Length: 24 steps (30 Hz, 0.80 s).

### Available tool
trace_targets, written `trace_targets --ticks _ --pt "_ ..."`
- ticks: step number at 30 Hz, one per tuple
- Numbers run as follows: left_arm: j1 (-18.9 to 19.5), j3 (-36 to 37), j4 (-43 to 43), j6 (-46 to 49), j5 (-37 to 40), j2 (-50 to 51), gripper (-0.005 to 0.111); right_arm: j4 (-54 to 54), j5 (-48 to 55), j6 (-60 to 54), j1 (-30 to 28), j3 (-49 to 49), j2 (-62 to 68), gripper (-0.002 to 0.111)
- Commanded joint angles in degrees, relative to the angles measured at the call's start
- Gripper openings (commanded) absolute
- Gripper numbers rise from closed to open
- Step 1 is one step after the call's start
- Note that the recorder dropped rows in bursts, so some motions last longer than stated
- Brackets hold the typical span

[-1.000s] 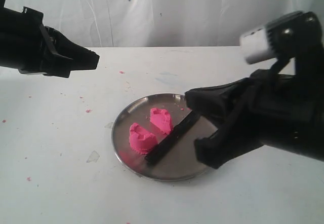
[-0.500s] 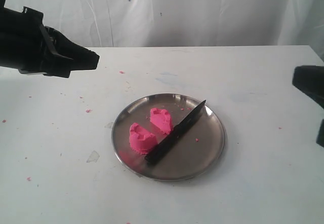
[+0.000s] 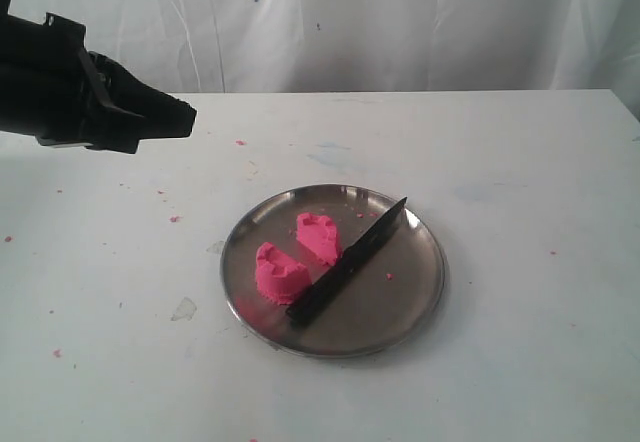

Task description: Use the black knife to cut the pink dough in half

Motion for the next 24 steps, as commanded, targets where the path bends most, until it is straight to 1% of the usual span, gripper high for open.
trace_targets --ticks 1,4,8,24 --pt "-0.18 0.32 -0.85 0.15 0.6 -0.59 0.0 0.31 -0.15 -0.69 -2.94 3.51 -5.52 0.0" --pt "-0.18 0.32 -0.85 0.15 0.6 -0.59 0.0 0.31 -0.15 -0.69 -4.85 5.66 -8.77 0.0" --pt "-0.18 0.32 -0.5 0.15 0.86 -0.59 0.0 0.31 -0.08 -0.45 -6.76 7.37 -8.77 0.0" --pt "-0.18 0.32 -0.42 0.15 0.56 -0.59 0.0 0.54 -0.34 -0.45 -6.71 9.91 -8.77 0.0"
